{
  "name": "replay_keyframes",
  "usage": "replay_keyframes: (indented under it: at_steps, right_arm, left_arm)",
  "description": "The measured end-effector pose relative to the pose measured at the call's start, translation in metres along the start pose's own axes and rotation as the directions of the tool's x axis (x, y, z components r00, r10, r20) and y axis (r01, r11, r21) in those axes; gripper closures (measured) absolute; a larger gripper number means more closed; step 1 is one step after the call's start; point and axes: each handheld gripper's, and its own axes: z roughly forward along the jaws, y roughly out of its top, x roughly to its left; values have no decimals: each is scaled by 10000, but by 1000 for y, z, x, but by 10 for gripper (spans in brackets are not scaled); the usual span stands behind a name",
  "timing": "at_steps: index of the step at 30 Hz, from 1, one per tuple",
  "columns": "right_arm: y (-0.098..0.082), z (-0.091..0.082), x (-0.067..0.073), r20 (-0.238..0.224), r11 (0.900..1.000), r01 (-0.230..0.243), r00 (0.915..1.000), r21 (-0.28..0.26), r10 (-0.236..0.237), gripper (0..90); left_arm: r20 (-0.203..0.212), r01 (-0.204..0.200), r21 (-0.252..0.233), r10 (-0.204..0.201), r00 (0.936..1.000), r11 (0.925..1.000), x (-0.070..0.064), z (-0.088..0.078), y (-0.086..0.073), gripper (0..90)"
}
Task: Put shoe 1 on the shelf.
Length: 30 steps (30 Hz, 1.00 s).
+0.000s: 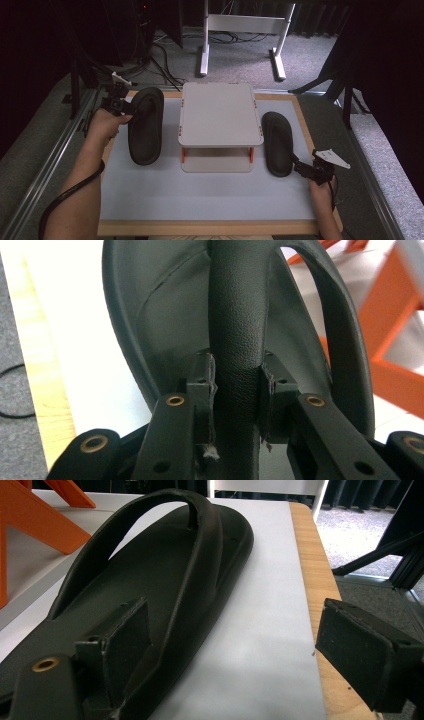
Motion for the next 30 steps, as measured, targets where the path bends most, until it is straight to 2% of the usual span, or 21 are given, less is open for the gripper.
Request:
replay_keyframes:
  at_steps: [4,6,12,15,21,25,30]
  right_arm:
    - [0,0,0,-2,10000,-3,10000,11,3,132]
    - [0,0,0,-8,10000,0,10000,14,0,132]
    - [0,0,0,-11,10000,-9,10000,6,9,132]
    - [0,0,-1,-26,10000,-9,10000,20,9,132]
    - [0,0,-1,-39,10000,-46,10000,14,47,133]
    - [0,0,-1,-60,10000,-78,10000,25,78,133]
    - [0,0,-1,-62,10000,-79,9999,52,79,133]
  left_arm:
    - [-60,-196,-234,195,9998,9995,-13,-18,13,717]
    - [203,-260,-392,268,9994,9989,-20,-26,20,717]
    - [351,-415,-633,438,9984,9971,-40,-42,38,717]
    - [627,-498,-833,551,9965,9953,-51,-46,46,716]
    - [751,-662,-875,728,9945,9940,-73,-47,61,717]
    - [642,-920,-742,968,9932,9930,-91,-43,69,717]
    - [819,-857,-560,901,9926,9947,-110,-31,77,717]
